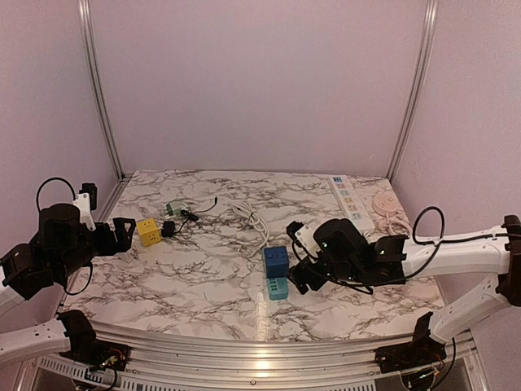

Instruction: Insert the plug

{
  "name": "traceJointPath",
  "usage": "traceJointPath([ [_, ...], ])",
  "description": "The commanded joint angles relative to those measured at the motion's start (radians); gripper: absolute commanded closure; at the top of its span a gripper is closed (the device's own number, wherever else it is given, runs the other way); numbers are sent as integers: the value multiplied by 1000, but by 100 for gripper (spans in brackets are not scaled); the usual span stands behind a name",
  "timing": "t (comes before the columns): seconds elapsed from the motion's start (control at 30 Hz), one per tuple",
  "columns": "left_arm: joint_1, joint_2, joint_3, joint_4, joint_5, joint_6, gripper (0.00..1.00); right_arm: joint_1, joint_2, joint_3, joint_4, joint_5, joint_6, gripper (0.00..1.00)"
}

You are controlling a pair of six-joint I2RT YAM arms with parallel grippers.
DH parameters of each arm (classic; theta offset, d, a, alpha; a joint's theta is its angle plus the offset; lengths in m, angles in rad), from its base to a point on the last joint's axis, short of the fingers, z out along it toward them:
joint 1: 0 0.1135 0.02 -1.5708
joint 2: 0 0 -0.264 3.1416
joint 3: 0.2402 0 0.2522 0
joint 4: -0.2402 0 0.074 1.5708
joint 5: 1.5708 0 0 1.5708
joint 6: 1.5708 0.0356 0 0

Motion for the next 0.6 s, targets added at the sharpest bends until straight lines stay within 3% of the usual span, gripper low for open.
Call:
traceJointPath([
  [0.0, 4, -2, -15, -13, -8, -1, 1, 74, 40, -12, 60, 51, 96, 7],
  [0.3, 4, -3, -16, -13, -9, 0, 1, 177, 233, 21, 26, 161, 168, 5],
  [0.57, 4, -7, -14, -14, -10, 0, 1, 179, 251, 17, 37, 186, 206, 5],
])
